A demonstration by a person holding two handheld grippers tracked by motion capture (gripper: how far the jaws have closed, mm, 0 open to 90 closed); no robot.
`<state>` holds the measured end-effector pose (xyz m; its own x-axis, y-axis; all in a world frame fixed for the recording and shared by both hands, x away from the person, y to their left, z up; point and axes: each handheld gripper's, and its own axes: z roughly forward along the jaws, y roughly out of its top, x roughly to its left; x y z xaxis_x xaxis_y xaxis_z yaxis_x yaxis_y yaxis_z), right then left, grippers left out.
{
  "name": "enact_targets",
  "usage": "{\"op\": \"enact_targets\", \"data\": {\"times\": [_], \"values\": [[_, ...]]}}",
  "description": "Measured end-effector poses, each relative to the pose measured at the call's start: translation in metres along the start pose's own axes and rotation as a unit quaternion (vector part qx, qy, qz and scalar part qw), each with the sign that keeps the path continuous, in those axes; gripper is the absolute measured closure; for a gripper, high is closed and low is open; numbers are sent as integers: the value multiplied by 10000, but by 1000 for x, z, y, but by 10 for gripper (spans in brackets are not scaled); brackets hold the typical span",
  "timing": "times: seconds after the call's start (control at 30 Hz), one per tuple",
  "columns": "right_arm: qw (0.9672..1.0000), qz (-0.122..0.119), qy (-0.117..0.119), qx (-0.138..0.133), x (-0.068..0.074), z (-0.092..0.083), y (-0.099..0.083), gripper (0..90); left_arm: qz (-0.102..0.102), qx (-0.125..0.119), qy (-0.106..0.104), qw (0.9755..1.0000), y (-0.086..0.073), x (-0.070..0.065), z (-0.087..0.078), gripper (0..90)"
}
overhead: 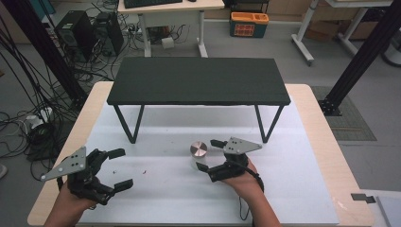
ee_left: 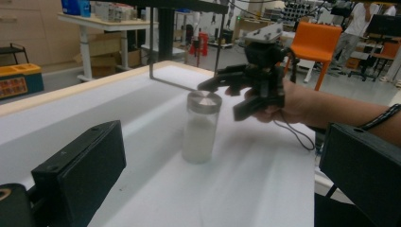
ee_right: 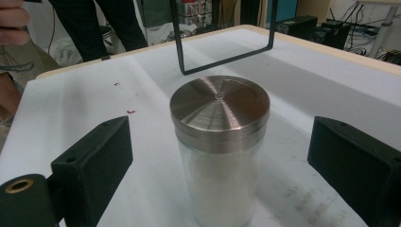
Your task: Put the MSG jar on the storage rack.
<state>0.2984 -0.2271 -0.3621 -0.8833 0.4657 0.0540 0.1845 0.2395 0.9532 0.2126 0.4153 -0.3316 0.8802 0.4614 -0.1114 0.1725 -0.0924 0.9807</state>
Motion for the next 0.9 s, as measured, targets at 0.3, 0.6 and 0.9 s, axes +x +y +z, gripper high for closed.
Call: {"op": "enact_targets", "data": {"times": [0.3, 0.6, 0.9], "values": [[9999, 125, 104, 16, -9, 18, -6, 120, 132, -13, -36, 9999, 2, -9, -1, 15], [9998, 75, 170, -58, -9, 22, -9, 397, 157, -35, -38, 9999, 2, -10, -1, 15], [9998, -168, -17, -76, 1, 13, -2, 420, 119, 4, -10, 9999, 2, -11, -2, 15]]}}
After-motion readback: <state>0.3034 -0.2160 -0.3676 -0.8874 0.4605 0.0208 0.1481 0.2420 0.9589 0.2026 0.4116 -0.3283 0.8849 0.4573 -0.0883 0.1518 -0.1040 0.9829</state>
